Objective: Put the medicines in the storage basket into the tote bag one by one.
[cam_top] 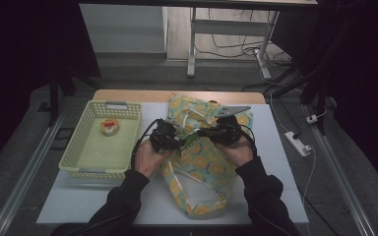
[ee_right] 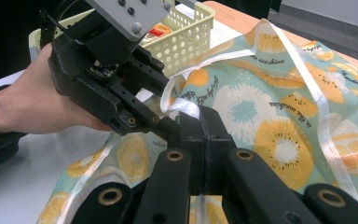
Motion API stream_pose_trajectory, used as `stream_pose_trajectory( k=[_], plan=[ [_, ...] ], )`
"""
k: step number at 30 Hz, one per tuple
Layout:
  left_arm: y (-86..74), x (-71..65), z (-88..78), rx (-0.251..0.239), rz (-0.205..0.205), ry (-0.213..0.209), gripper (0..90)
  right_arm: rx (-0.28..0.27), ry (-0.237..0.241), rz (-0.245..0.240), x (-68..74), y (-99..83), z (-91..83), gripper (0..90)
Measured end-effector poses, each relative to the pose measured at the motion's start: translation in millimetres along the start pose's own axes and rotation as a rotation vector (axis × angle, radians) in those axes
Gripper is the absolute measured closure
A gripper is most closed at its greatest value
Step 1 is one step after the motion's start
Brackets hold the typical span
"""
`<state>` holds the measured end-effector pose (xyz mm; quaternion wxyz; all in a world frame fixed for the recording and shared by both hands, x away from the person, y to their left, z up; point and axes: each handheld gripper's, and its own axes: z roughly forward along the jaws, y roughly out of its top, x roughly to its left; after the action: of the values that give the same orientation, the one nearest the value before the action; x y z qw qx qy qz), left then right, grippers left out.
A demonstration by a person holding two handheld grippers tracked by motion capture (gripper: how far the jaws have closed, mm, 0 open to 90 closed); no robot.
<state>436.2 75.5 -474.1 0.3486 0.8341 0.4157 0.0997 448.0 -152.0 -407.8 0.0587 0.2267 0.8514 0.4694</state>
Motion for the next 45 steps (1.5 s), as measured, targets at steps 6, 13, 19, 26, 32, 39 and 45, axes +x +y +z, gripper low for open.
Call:
stream_pose_trajectory(
  k=[6,13,19,26,32,39,45],
  plan=[
    [-1.6,-0.6,0.0,-0.011,0.021,0.007,60.1,-0.001,-0.006,0.005,-2.1,-0.8,-0.6,89.4],
    [-7.3,-5.8,-9.9,-0.029,0.050,0.003,49.6,-0.003,-0.009,0.006,-3.6,-1.6,-1.0,89.4],
    [-15.6,-7.3,-22.8,-0.053,0.076,-0.014,38.5,-0.002,-0.011,0.006,-3.7,-2.0,-0.3,89.3],
    [-26.6,-10.4,-40.6,-0.063,0.087,-0.039,30.6,0.001,-0.015,0.011,-5.3,-3.0,0.0,89.3],
    [-33.6,-1.7,-53.6,-0.077,0.044,-0.066,24.6,-0.006,-0.014,0.011,-5.3,-2.6,-1.4,89.3],
    [-42.4,13.3,-64.5,-0.060,-0.010,-0.055,19.3,-0.011,-0.014,0.010,-5.3,-2.0,-3.4,89.3],
    [-47.9,28.5,-72.9,-0.059,-0.053,-0.073,10.8,-0.011,-0.013,0.010,-5.4,-2.3,-3.1,89.3]
  ],
)
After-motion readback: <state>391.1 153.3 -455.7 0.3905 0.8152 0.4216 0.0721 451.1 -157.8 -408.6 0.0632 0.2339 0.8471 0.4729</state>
